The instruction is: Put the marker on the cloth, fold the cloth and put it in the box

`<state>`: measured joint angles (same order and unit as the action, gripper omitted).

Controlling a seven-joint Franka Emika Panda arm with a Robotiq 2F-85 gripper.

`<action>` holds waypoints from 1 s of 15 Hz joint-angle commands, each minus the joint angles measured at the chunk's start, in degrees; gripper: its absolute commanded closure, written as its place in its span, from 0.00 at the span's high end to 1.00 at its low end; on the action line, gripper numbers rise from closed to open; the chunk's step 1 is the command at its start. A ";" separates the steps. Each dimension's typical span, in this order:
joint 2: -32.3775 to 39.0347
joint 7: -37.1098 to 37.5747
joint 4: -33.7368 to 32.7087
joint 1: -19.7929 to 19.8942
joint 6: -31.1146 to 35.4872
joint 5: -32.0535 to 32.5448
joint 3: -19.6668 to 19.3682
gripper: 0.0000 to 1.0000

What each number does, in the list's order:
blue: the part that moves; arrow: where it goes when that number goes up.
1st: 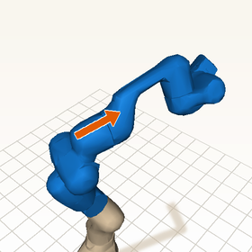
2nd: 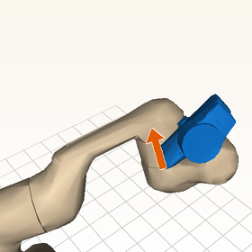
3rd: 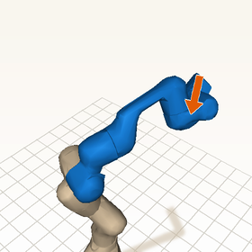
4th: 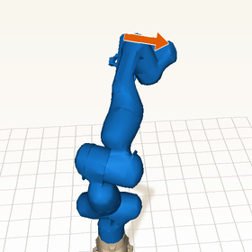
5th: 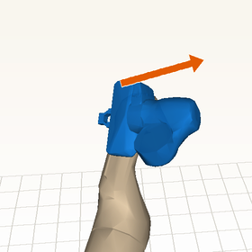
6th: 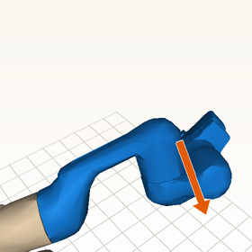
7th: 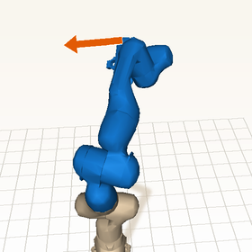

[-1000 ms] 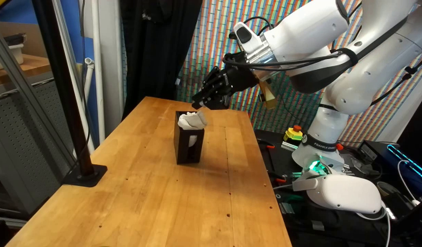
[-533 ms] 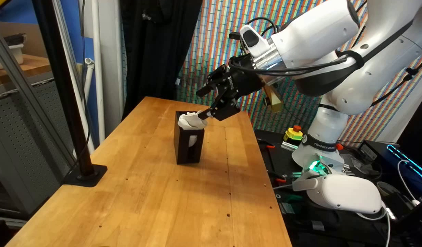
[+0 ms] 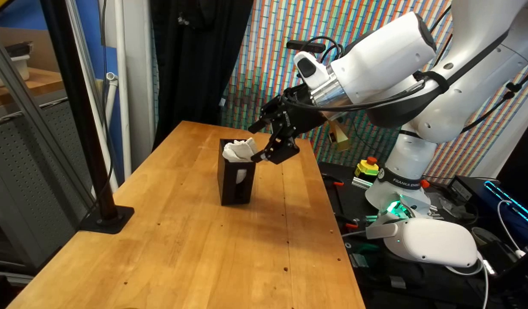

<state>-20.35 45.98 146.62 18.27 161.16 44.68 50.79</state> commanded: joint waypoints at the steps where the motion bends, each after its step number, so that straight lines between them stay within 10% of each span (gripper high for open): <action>1: 2.30 1.87 -2.05 3.55 -0.58 2.10 2.87 0.58; 8: 3.30 1.85 -2.75 7.87 -0.57 1.71 5.95 0.08; 15: 2.45 2.41 -4.40 13.26 -2.70 2.60 7.59 0.09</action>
<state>-17.68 46.39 144.08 28.32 160.34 44.82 56.55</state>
